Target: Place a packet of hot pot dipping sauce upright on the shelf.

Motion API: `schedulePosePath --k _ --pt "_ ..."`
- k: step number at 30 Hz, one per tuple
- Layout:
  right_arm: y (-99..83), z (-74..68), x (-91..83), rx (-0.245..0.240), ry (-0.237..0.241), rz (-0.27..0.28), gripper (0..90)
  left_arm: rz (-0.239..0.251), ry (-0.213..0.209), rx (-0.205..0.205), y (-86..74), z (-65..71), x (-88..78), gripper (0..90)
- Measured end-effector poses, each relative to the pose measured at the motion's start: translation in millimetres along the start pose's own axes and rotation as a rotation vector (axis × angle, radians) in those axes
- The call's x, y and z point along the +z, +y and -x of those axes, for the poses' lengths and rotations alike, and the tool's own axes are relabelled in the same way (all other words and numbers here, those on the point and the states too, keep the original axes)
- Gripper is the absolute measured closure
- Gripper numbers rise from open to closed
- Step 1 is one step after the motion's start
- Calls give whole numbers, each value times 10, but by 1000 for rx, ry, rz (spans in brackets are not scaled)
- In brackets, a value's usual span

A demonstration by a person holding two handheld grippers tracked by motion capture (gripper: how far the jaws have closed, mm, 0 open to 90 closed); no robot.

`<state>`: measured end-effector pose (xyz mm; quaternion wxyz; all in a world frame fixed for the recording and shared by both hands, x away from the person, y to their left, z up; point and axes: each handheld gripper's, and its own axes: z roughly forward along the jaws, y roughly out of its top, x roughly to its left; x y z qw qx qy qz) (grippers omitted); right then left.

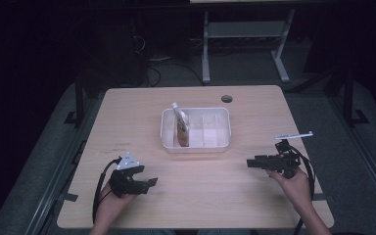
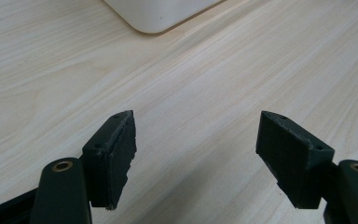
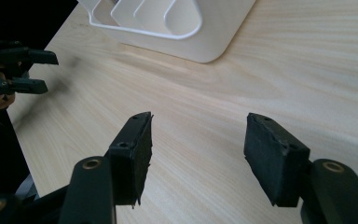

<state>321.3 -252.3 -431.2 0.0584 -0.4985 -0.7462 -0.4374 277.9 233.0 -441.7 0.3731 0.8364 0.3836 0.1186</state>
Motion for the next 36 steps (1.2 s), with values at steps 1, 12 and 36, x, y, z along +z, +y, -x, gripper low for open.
schedulePosePath --k 1,12,36 --pt "-13 2 -1 -1 1 -1 406 0 0 0 0 0 0 280" --pt "-134 25 -17 -3 0 -7 404 0 0 -1 -2 3 8 279" --pt "-426 21 -69 -21 -14 15 390 -9 -4 7 -2 13 20 278"
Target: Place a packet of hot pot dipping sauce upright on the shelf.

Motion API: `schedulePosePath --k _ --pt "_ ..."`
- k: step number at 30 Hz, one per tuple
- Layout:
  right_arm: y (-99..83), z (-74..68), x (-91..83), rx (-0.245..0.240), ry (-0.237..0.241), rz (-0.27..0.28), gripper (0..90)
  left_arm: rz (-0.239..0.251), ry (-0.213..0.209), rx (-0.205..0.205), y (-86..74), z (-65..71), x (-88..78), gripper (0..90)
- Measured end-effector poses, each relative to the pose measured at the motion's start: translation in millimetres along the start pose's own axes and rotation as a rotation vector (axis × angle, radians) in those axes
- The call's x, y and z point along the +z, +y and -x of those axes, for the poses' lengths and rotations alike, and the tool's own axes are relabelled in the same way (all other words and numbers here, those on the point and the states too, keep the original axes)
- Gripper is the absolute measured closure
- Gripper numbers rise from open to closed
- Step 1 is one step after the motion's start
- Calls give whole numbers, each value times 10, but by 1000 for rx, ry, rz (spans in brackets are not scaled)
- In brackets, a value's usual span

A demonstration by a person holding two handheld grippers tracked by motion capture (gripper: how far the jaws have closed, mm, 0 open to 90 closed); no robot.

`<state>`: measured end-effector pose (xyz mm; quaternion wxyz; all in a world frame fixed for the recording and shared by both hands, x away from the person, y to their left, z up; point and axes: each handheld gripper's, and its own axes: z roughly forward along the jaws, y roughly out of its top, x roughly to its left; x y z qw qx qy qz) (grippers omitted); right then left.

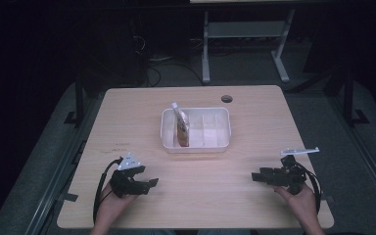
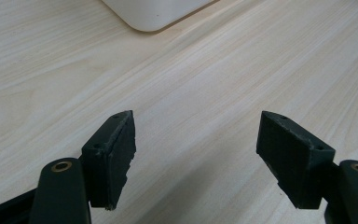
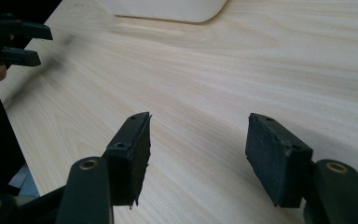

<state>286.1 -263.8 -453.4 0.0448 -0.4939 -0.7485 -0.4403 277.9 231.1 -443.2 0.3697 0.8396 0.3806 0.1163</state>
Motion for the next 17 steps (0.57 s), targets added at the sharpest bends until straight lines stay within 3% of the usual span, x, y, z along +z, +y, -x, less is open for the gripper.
schedulePosePath --k 3,7,14,17 --pt "-59 -12 -1 -4 -2 6 382 -1 -2 0 1 8 6 277" --pt "-140 -34 -50 13 32 40 375 0 -1 4 6 9 9 276" --pt "-186 -71 -100 -21 -23 44 367 5 0 -2 4 -12 -4 272" --pt "-191 -70 -78 -23 -20 43 361 5 0 -5 5 -19 -8 270"
